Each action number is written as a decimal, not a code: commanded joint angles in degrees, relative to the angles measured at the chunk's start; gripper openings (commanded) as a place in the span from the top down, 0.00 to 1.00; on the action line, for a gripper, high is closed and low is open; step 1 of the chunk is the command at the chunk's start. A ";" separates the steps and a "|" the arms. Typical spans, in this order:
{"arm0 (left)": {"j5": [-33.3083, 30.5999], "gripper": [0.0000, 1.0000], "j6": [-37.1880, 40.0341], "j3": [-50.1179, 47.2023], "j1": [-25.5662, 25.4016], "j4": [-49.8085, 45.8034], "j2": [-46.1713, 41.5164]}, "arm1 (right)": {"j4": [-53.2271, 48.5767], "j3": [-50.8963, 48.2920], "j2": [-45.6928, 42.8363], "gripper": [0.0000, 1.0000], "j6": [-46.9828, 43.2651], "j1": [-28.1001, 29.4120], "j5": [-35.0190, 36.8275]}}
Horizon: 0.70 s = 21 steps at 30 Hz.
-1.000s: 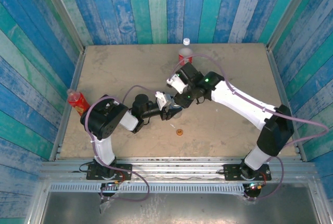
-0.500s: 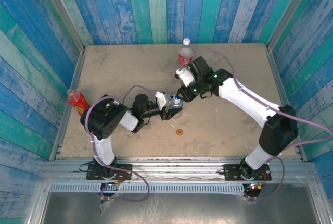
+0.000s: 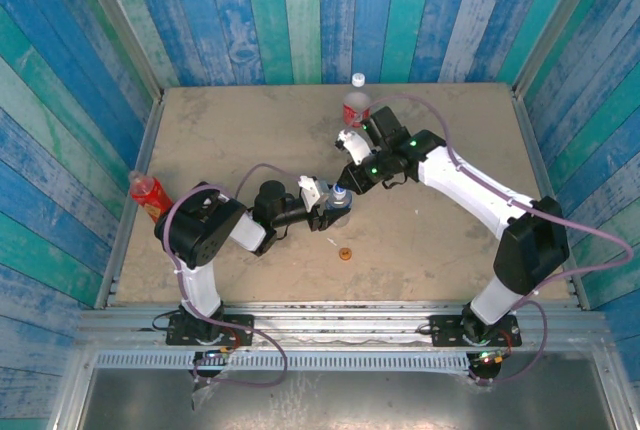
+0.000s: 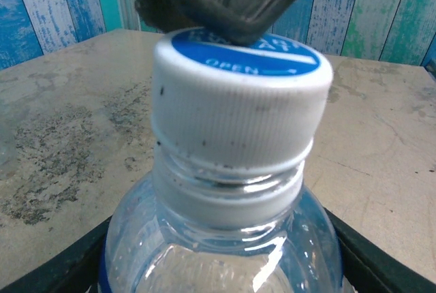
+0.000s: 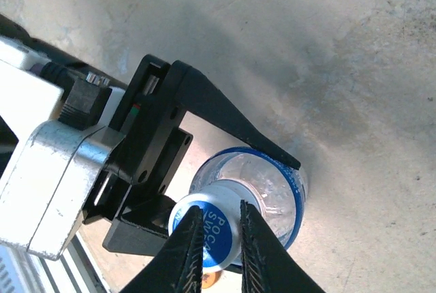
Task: Screw on the bottle caps
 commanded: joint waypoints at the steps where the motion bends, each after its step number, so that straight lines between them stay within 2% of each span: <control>1: -2.38 0.34 -0.66 -0.96 0.68 -4.45 -1.49 | -4.70 -2.97 1.33 0.84 2.01 -0.27 -1.60; 4: -2.28 0.34 -0.92 -0.61 0.68 -4.47 -1.17 | -4.20 -4.98 -0.37 0.84 3.14 -0.13 -2.81; 7: -1.89 0.34 -0.82 -0.29 0.68 -4.52 -0.88 | -3.32 -5.85 -2.13 0.77 3.43 -0.10 -2.70; 13: -1.48 0.34 -0.60 -0.88 0.68 -4.83 -1.78 | -2.15 -3.19 -3.64 0.72 2.75 -0.27 -0.08; 14: -1.17 0.33 -0.61 -1.00 0.63 -5.02 -2.01 | -2.23 -2.68 -3.86 0.69 2.22 -0.33 0.04; 16: 1.55 0.33 -0.65 -0.62 0.67 -6.32 -2.59 | -2.12 -2.18 -4.95 0.58 -0.11 -0.30 0.56; 18: 5.74 0.33 -1.31 0.13 0.67 -8.32 -3.32 | -1.89 -2.29 -6.61 0.52 -3.63 -0.32 1.26; 21: 10.57 0.34 -3.70 0.36 0.67 -7.52 -4.67 | -1.80 -3.64 -10.14 0.45 -13.58 -0.34 -0.60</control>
